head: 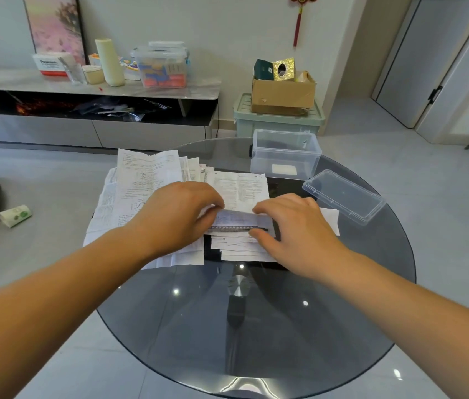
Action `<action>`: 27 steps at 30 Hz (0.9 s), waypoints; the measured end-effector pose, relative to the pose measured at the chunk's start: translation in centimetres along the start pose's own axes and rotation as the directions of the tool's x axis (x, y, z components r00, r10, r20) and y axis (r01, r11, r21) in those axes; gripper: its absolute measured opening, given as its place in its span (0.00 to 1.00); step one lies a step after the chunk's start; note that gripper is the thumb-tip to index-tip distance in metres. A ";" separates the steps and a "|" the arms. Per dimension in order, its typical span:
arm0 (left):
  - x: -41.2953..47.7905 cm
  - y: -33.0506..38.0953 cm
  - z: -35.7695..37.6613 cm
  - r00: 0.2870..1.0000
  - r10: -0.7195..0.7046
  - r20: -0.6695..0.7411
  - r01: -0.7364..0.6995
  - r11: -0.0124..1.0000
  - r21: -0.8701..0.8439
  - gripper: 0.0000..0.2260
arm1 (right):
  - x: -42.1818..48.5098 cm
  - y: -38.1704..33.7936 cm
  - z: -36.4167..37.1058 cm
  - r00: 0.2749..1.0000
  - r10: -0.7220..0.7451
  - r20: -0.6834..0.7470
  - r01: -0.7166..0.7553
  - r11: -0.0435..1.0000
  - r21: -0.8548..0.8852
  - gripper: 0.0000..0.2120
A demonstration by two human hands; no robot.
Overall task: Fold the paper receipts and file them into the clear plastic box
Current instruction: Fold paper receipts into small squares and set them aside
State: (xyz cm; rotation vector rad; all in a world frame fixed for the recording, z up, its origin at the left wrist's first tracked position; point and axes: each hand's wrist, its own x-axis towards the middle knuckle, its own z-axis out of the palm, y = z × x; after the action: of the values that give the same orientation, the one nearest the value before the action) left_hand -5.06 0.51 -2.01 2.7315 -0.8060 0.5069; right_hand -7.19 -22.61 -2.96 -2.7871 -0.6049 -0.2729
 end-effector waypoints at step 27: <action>-10.4 5.9 -2.1 0.862 0.069 0.503 0.206 0.858 -0.471 0.06 | -12.5 -1.2 -0.7 0.952 -0.256 0.166 0.240 0.964 0.110 0.14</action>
State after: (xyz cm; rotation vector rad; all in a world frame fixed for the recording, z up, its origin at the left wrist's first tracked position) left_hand -17.06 1.33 -3.34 2.3716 -0.7983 -0.4262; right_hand -19.02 -26.51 -5.01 -2.6666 -0.9896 -0.0432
